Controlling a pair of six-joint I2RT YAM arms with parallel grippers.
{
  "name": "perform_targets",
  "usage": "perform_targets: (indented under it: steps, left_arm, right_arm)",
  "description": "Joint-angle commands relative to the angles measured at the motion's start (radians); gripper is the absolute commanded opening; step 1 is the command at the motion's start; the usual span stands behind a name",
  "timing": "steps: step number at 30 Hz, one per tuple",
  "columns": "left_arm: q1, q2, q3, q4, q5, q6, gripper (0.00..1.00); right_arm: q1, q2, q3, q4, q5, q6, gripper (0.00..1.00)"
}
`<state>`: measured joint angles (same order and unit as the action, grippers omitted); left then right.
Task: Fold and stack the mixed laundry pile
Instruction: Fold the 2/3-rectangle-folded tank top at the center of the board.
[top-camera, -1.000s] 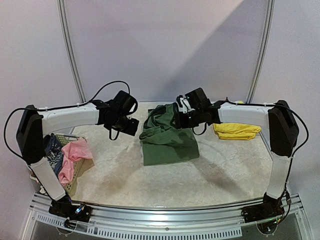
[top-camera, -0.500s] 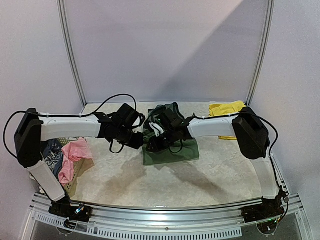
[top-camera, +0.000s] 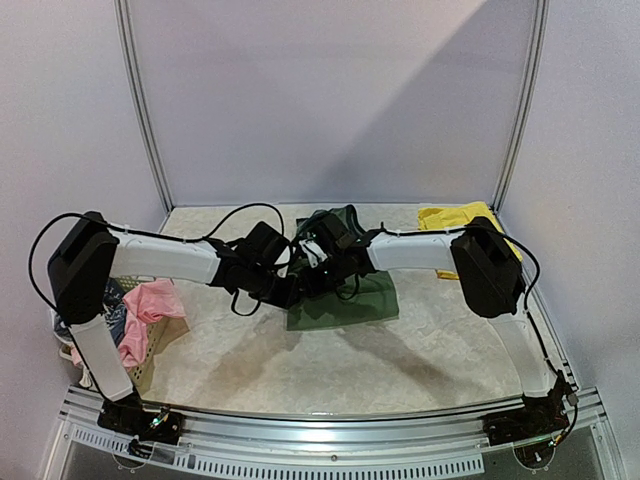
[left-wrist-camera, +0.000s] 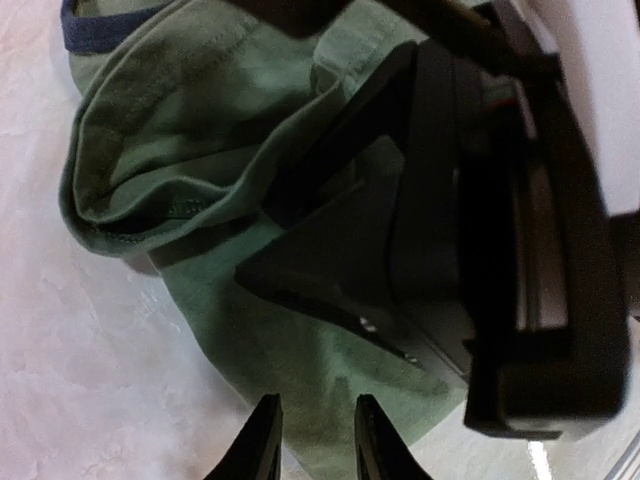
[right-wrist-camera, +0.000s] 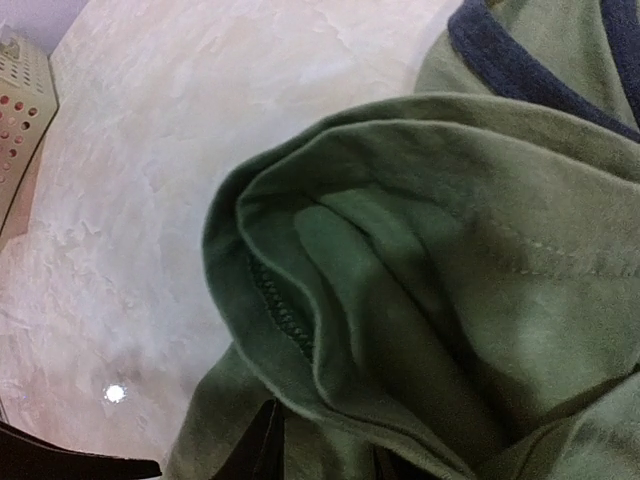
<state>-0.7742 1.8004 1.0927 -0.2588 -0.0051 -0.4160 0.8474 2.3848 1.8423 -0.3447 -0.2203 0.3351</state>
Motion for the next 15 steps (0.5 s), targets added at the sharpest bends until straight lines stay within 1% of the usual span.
perform_targets:
  steps: [1,9,15]
  left_arm:
    - [-0.012,0.054,-0.031,0.073,0.037,-0.012,0.26]
    - [-0.011,0.129,-0.042,0.107,0.015,-0.006,0.24]
    - [-0.011,0.135,-0.070,0.121,0.010,-0.012,0.22]
  right_arm:
    - [-0.023,0.035,0.023,-0.020,0.014,0.003,0.29]
    - [-0.034,0.066,0.076,-0.029,0.017,0.003,0.29]
    - [-0.052,0.090,0.127,-0.066,-0.016,0.020,0.30]
